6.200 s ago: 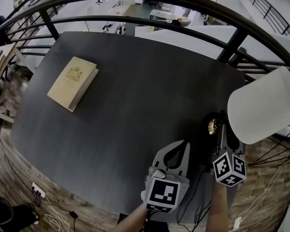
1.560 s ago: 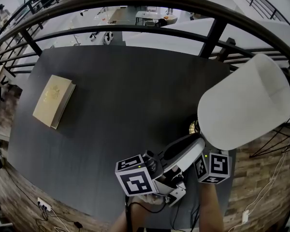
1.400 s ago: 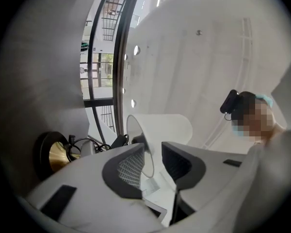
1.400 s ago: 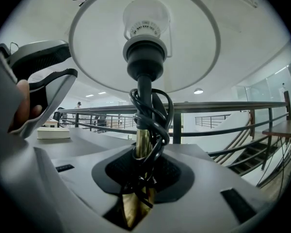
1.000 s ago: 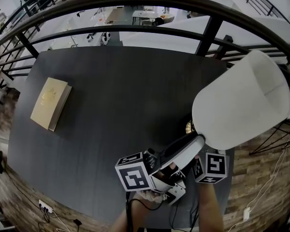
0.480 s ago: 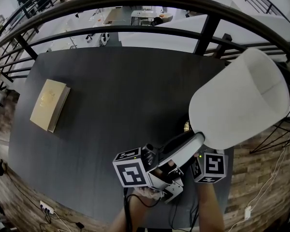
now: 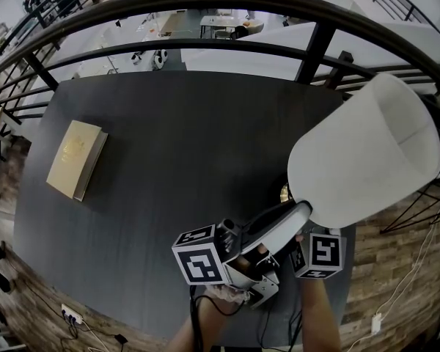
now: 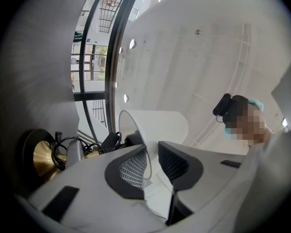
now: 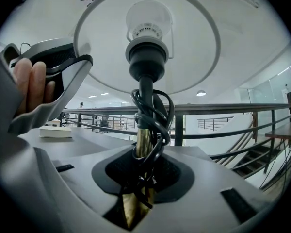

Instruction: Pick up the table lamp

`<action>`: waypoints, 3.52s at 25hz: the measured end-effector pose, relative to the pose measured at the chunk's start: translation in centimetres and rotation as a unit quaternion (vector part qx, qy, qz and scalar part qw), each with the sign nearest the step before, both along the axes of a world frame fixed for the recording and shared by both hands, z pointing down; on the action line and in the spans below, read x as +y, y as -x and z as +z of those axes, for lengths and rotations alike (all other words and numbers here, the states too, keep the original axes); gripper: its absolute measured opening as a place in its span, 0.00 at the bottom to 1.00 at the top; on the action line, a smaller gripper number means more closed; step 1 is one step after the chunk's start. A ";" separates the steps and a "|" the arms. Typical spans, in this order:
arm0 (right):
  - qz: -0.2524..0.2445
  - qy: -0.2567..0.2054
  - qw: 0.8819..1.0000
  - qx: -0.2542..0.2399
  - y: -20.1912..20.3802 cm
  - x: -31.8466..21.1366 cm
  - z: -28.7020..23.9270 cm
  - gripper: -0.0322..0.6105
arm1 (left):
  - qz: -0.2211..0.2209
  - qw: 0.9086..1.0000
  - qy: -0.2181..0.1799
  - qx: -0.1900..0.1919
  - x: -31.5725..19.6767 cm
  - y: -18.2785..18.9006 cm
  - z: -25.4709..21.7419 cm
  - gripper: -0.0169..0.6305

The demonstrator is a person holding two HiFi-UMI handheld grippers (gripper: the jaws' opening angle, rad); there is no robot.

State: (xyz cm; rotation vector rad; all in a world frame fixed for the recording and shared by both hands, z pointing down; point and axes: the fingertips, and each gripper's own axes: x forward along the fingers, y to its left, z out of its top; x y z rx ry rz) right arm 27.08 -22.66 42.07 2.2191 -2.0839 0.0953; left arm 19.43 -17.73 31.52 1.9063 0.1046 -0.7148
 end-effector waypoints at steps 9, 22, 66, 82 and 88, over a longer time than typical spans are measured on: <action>-0.004 -0.009 0.999 0.036 0.1 0.2 -0.4 0.23 | 0.002 1.000 -0.020 -0.012 0.4 -0.2 -0.1 0.18; -0.010 -0.010 0.998 0.061 -0.1 0.5 -0.8 0.23 | 0.026 0.999 -0.044 -0.014 1.5 -0.7 -0.5 0.17; -0.018 -0.062 0.997 0.041 3.7 4.0 -12.6 0.23 | 0.019 0.997 -0.075 0.004 5.5 3.2 -11.8 0.17; -0.017 -0.058 0.997 0.044 4.6 4.1 -12.8 0.23 | 0.027 0.997 -0.073 0.011 5.5 4.1 -11.9 0.16; -0.015 -0.060 0.997 0.040 4.6 4.4 -12.6 0.23 | 0.029 0.997 -0.074 0.010 5.7 4.1 -11.8 0.16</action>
